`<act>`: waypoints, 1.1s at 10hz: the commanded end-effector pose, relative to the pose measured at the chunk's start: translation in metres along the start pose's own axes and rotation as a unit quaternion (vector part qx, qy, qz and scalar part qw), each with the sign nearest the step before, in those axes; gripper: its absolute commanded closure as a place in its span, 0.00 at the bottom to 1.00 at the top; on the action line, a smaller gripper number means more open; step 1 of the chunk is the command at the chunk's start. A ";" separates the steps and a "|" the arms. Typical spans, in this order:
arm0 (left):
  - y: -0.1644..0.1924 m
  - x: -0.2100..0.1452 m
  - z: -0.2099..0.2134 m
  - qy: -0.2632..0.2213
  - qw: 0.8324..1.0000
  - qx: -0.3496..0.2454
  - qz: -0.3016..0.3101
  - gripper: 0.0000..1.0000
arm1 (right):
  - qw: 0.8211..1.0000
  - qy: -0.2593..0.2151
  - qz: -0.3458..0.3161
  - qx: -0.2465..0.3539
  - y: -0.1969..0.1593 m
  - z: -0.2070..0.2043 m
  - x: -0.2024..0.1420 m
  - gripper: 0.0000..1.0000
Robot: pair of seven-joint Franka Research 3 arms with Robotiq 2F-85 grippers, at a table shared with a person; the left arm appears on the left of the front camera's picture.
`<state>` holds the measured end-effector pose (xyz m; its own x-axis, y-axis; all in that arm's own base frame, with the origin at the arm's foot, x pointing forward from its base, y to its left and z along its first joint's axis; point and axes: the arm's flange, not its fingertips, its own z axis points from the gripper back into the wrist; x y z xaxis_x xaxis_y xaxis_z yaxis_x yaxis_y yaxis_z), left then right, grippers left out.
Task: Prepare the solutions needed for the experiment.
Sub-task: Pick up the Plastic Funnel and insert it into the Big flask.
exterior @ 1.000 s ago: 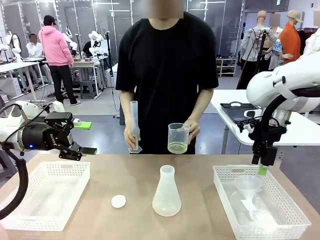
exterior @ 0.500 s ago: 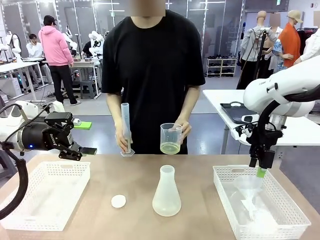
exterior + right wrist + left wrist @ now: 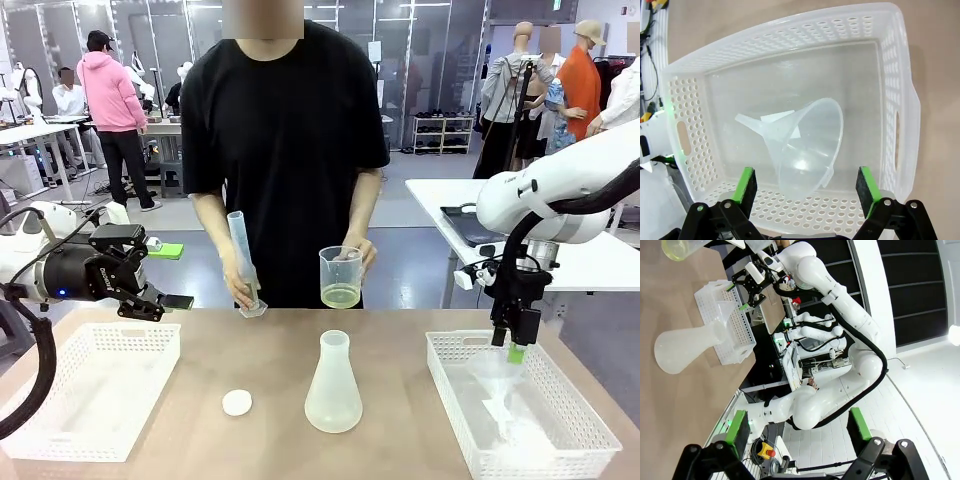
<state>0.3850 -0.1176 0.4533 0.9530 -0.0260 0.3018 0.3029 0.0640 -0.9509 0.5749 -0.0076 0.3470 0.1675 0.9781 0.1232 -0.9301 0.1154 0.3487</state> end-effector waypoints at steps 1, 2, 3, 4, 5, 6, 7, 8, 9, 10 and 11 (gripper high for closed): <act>-0.002 0.000 -0.001 0.000 1.000 -0.007 0.000 0.00 | 0.999 -0.014 0.023 0.036 -0.012 0.003 0.000 0.00; -0.002 0.000 -0.001 0.000 1.000 -0.007 0.000 0.00 | 0.998 -0.015 0.034 0.058 -0.015 -0.001 0.001 0.00; -0.002 0.000 -0.001 0.000 1.000 -0.007 0.000 0.00 | 0.996 -0.029 0.042 0.074 -0.017 -0.004 0.002 0.00; -0.002 0.000 -0.001 0.000 1.000 -0.007 0.000 0.00 | 0.995 -0.028 0.035 0.086 -0.020 -0.006 0.003 0.00; -0.002 0.000 -0.001 0.000 1.000 -0.007 0.000 0.00 | 0.995 -0.029 0.030 0.096 -0.021 -0.008 0.005 0.00; -0.002 0.000 -0.001 0.000 1.000 -0.007 0.000 0.00 | 0.994 -0.032 0.023 0.105 -0.024 -0.011 0.006 0.00; -0.002 0.000 -0.001 0.000 1.000 -0.007 0.000 0.00 | 0.993 -0.030 0.021 0.117 -0.024 -0.015 0.007 0.00; -0.002 0.000 -0.001 0.000 1.000 -0.007 0.000 0.00 | 0.992 -0.024 0.007 0.122 -0.025 -0.018 0.008 0.04; -0.002 0.000 -0.001 0.000 1.000 -0.007 0.000 0.00 | 0.992 -0.021 0.010 0.123 -0.025 -0.019 0.008 0.13; -0.002 0.000 -0.001 0.000 1.000 -0.007 0.000 0.00 | 0.992 -0.010 0.011 0.127 -0.023 -0.021 0.009 0.23; -0.002 0.000 -0.001 0.000 1.000 -0.007 0.000 0.00 | 0.992 -0.010 0.008 0.125 -0.023 -0.022 0.009 0.31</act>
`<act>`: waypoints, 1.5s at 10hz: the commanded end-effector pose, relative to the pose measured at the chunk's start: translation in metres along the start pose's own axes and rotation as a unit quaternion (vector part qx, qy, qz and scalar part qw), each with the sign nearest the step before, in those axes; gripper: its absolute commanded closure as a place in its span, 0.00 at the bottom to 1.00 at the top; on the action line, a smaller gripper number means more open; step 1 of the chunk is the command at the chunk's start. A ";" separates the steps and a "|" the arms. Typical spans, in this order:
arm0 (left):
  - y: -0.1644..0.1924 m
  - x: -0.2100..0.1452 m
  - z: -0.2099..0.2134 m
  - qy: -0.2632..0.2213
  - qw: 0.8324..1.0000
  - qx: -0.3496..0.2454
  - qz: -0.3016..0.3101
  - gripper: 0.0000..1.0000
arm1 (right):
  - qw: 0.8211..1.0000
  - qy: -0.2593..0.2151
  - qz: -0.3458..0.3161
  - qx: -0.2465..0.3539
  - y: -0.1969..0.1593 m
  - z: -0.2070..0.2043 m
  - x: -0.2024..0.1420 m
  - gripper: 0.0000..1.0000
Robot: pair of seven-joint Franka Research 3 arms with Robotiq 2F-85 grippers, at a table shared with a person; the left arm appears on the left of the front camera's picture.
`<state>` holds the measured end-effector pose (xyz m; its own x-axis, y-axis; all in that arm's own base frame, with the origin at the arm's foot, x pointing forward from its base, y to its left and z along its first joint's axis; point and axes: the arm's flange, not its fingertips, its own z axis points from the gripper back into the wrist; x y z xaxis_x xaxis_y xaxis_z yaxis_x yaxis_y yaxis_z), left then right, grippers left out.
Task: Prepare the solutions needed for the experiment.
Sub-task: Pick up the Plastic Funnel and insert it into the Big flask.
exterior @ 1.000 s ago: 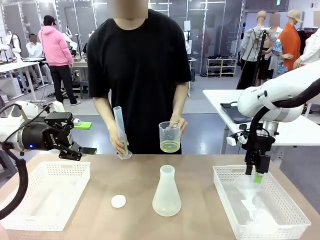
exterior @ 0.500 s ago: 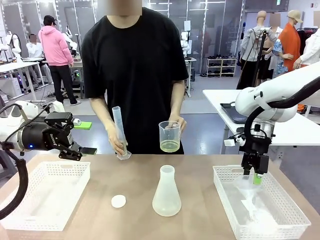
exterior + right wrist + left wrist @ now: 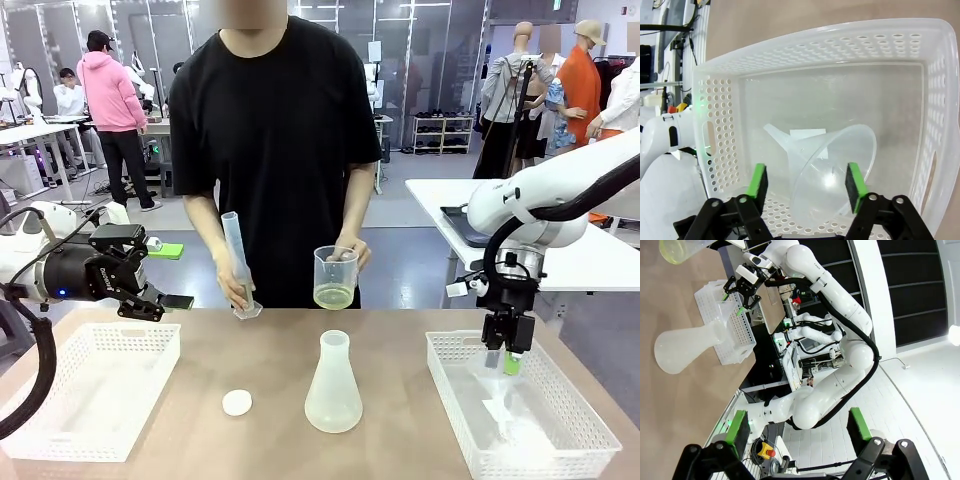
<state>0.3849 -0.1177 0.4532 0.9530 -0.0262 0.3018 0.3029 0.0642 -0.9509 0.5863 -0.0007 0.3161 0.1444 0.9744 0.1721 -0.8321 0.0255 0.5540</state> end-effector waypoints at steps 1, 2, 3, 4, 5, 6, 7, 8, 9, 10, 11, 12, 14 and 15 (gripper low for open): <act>-0.002 0.000 -0.001 0.000 1.000 -0.007 0.000 0.00 | 1.000 0.002 -0.017 0.004 -0.002 0.003 0.004 0.41; -0.002 0.000 -0.001 0.000 1.000 -0.007 0.000 0.00 | 1.000 0.005 -0.016 0.005 -0.002 0.002 0.004 0.50; -0.002 0.000 -0.001 0.000 1.000 -0.007 0.000 0.00 | 1.000 0.005 -0.016 0.006 -0.002 0.002 0.004 0.60; -0.002 0.000 -0.001 0.000 1.000 -0.007 0.000 0.00 | 1.000 0.008 -0.016 0.008 -0.002 0.001 0.004 0.68; -0.002 0.000 -0.001 0.000 1.000 -0.007 0.000 0.00 | 1.000 0.010 -0.016 0.010 -0.002 0.001 0.004 0.78; -0.002 0.000 -0.001 0.000 1.000 -0.007 0.000 0.00 | 1.000 0.013 -0.016 0.010 -0.002 0.001 0.005 0.87; -0.002 0.000 -0.001 0.000 1.000 -0.007 0.000 0.00 | 1.000 0.015 -0.014 0.011 -0.002 0.000 0.005 0.97; -0.002 0.000 -0.001 0.000 1.000 -0.007 0.000 0.00 | 1.000 0.015 -0.014 0.012 -0.001 0.000 0.006 1.00; -0.002 0.000 -0.001 0.000 1.000 -0.007 0.000 0.00 | 1.000 0.017 -0.015 0.011 0.000 0.000 0.007 1.00; -0.002 0.000 -0.001 0.000 1.000 -0.007 0.000 0.00 | 1.000 0.008 -0.026 0.005 0.007 0.002 0.010 1.00; -0.002 0.000 -0.001 0.000 1.000 -0.007 0.000 0.00 | 1.000 0.014 -0.026 -0.008 0.017 0.007 0.015 1.00; -0.002 0.000 -0.001 0.000 1.000 -0.007 0.000 0.00 | 0.999 0.026 -0.031 -0.035 0.032 0.014 0.023 1.00; -0.002 0.000 -0.001 0.000 1.000 -0.007 0.000 0.00 | 0.990 0.049 -0.053 -0.117 0.077 0.035 0.045 1.00; -0.002 0.000 -0.001 0.000 1.000 -0.007 0.000 0.00 | 0.983 0.057 -0.063 -0.163 0.099 0.045 0.054 1.00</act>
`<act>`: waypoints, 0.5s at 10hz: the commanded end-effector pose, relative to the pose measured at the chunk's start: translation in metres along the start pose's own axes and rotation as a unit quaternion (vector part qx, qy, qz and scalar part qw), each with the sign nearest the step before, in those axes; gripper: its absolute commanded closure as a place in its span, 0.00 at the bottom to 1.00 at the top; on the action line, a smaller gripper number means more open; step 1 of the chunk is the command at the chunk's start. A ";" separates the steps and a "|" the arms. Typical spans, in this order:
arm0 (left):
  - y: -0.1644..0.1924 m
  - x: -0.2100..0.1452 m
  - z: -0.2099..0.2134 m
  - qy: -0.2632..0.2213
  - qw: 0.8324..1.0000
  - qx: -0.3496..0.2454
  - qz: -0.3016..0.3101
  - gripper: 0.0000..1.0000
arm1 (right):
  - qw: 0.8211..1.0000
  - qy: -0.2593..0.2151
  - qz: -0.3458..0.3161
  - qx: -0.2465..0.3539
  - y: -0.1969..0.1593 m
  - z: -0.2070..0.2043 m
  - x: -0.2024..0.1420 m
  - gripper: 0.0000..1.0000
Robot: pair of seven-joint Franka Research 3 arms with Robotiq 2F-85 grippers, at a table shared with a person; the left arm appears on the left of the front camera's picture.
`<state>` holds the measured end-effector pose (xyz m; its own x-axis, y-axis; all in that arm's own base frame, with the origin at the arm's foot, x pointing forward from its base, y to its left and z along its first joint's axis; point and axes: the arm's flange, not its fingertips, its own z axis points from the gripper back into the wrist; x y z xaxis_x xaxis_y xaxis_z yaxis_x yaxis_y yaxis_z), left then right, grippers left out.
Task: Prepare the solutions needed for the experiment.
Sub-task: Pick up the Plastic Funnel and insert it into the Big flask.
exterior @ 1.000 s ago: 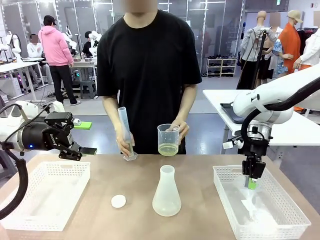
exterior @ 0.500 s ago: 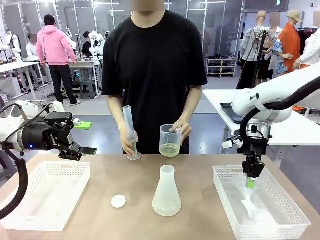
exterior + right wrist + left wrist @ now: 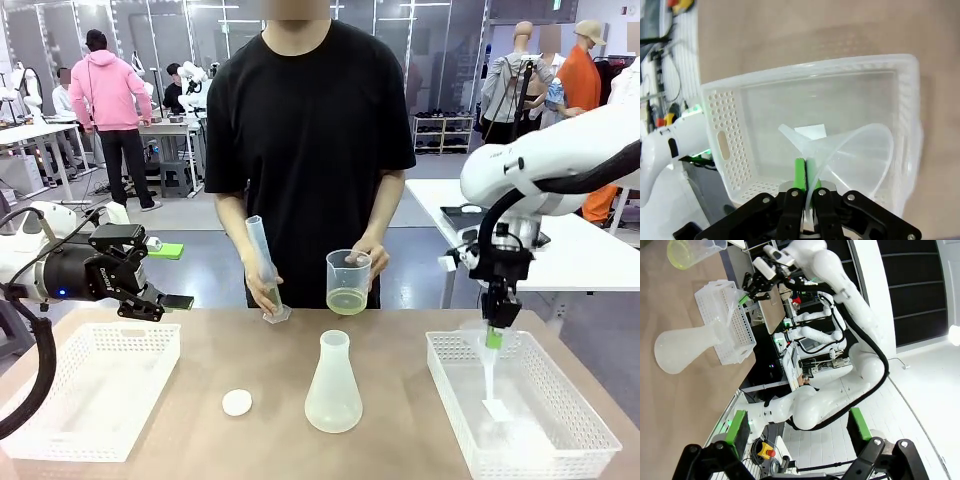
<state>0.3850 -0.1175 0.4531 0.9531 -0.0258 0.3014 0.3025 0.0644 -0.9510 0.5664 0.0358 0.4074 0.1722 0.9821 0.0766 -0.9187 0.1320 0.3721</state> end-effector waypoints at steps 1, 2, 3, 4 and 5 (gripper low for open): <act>-0.002 0.000 -0.001 0.000 1.000 -0.007 0.000 0.00 | 0.994 0.028 -0.033 -0.097 0.052 0.010 0.010 1.00; -0.002 0.000 -0.001 0.000 1.000 -0.007 0.000 0.00 | 0.988 0.036 -0.035 -0.145 0.073 0.024 0.016 1.00; -0.002 0.000 -0.001 0.000 1.000 -0.007 0.000 0.00 | 0.977 0.038 -0.043 -0.208 0.097 0.039 0.022 1.00; -0.002 0.000 -0.001 0.000 1.000 -0.007 0.000 0.00 | 0.965 0.039 -0.054 -0.254 0.114 0.048 0.026 1.00; -0.002 0.000 -0.001 0.000 1.000 -0.007 0.000 0.00 | 0.952 0.039 -0.073 -0.294 0.130 0.053 0.029 1.00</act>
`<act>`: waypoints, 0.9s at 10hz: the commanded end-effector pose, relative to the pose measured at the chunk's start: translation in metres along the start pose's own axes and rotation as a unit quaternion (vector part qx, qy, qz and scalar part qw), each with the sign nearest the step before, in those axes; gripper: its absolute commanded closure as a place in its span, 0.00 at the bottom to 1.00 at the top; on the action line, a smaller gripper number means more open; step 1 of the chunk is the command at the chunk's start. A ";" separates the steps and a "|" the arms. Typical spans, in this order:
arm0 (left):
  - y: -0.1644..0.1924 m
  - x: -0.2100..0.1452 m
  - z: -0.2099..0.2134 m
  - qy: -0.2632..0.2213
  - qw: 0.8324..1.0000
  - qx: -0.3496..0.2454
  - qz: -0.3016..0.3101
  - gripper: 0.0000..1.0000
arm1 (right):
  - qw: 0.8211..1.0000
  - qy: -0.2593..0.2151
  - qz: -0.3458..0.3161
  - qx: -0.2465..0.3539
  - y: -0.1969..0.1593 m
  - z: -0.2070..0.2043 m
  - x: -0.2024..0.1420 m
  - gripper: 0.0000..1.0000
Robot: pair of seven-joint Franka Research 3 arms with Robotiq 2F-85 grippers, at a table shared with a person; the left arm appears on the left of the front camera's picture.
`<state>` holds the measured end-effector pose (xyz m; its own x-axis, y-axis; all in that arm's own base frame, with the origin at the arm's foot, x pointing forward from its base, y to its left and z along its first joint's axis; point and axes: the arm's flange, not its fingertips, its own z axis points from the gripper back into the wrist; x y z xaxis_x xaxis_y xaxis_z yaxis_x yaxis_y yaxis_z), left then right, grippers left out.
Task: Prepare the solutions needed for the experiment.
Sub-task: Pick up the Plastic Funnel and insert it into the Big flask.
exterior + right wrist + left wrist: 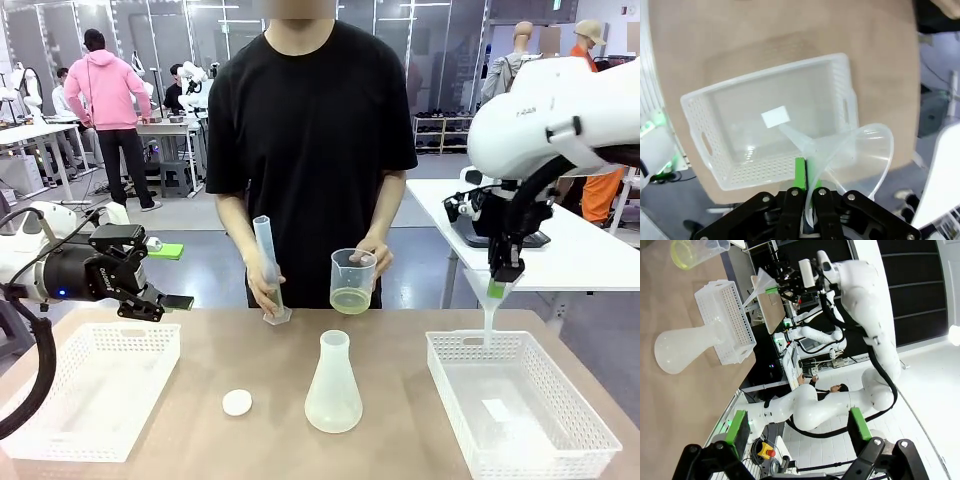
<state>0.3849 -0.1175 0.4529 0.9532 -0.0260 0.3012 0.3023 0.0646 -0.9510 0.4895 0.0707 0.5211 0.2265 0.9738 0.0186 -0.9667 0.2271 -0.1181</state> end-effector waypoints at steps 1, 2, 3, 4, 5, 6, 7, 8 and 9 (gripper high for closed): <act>-0.002 0.000 -0.001 0.000 1.000 -0.007 0.000 0.00 | 0.996 0.025 -0.044 -0.077 0.031 -0.002 0.001 1.00; -0.002 0.000 -0.001 0.000 1.000 -0.007 0.000 0.00 | 0.994 0.025 -0.039 -0.094 0.041 0.004 0.002 1.00; -0.002 0.000 -0.001 0.000 1.000 -0.007 0.000 0.00 | 0.993 0.026 -0.041 -0.109 0.051 0.008 0.002 1.00; -0.002 0.000 -0.001 0.000 1.000 -0.007 0.000 0.00 | 0.992 0.022 -0.043 -0.115 0.054 0.008 0.001 1.00; -0.002 0.000 -0.001 0.000 1.000 -0.007 0.000 0.00 | 0.996 0.012 -0.024 -0.088 0.038 0.017 0.001 1.00; -0.002 0.000 -0.001 0.000 1.000 -0.007 0.000 0.00 | 0.996 0.012 -0.024 -0.088 0.038 0.017 0.001 1.00; -0.002 0.000 -0.001 0.000 1.000 -0.007 0.000 0.00 | 0.996 0.012 -0.024 -0.088 0.038 0.017 0.001 1.00; -0.002 0.000 -0.001 0.000 1.000 -0.007 0.000 0.00 | 0.996 0.012 -0.024 -0.088 0.038 0.017 0.001 1.00; -0.002 0.000 -0.001 0.000 1.000 -0.007 0.000 0.00 | 0.996 0.012 -0.024 -0.088 0.038 0.017 0.001 1.00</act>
<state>0.3849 -0.1174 0.4530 0.9532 -0.0256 0.3013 0.3024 0.0650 -0.9510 0.4483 0.0799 0.5311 0.2847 0.9585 0.0126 -0.9146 0.2756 -0.2960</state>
